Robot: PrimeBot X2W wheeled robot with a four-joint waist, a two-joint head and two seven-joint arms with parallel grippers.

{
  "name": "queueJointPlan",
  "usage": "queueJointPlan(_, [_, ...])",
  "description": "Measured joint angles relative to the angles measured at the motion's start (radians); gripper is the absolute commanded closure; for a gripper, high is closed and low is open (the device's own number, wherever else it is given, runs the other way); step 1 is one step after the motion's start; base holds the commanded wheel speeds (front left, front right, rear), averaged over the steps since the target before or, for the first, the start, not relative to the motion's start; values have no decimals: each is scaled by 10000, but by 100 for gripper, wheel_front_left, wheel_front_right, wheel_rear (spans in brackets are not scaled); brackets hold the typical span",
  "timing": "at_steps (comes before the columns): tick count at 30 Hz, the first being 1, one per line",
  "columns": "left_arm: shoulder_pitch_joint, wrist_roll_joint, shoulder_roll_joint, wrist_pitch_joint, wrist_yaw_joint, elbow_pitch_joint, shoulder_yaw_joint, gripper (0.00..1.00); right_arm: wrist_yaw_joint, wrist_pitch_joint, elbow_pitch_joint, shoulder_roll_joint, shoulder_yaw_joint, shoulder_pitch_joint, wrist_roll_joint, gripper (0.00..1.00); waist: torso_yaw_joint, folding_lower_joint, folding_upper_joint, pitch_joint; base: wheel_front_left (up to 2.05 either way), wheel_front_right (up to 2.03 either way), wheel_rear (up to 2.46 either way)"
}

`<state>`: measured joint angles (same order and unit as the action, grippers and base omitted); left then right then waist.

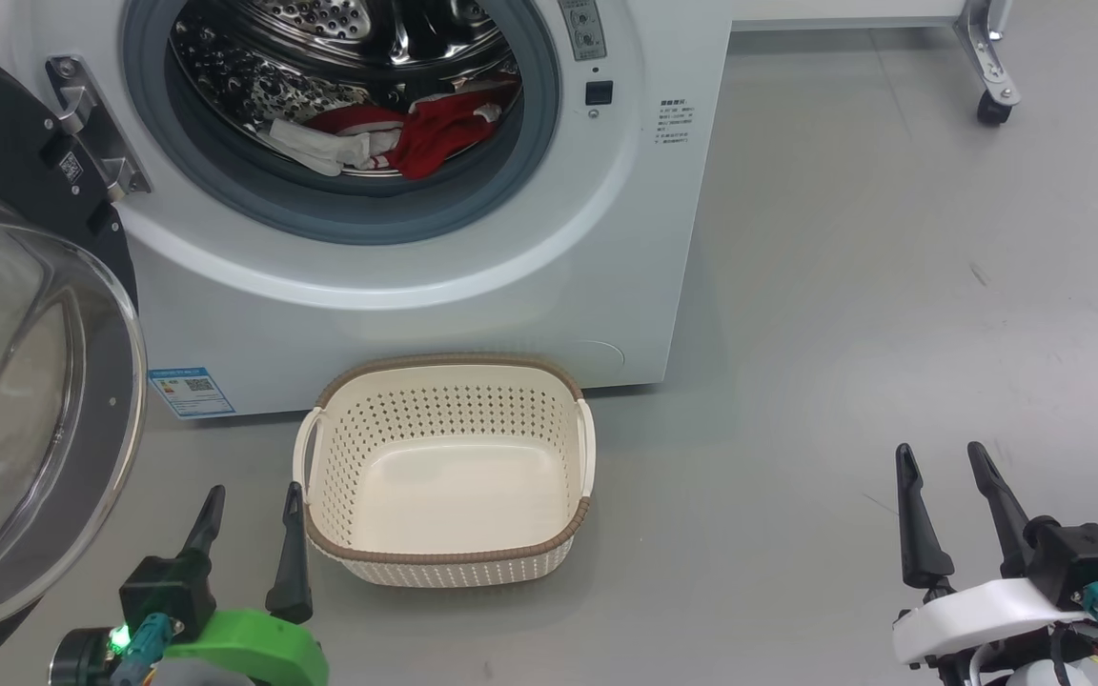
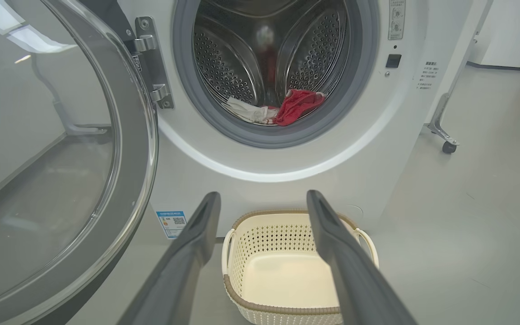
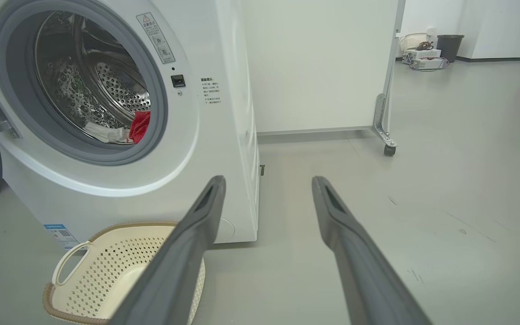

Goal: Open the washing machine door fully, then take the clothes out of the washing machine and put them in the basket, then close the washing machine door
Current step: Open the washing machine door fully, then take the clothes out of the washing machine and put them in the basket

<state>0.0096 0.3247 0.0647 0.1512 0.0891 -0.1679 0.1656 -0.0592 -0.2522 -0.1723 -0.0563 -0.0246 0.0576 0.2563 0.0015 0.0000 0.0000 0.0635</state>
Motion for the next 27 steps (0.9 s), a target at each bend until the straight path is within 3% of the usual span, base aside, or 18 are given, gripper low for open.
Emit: queueJointPlan(27, [91, 6, -8, -132, 102, 522, -4, 0, 98, 0, 205, 4, 67, 129, -36, 0, 82, 0, 0, 38, 1, -1, 0])
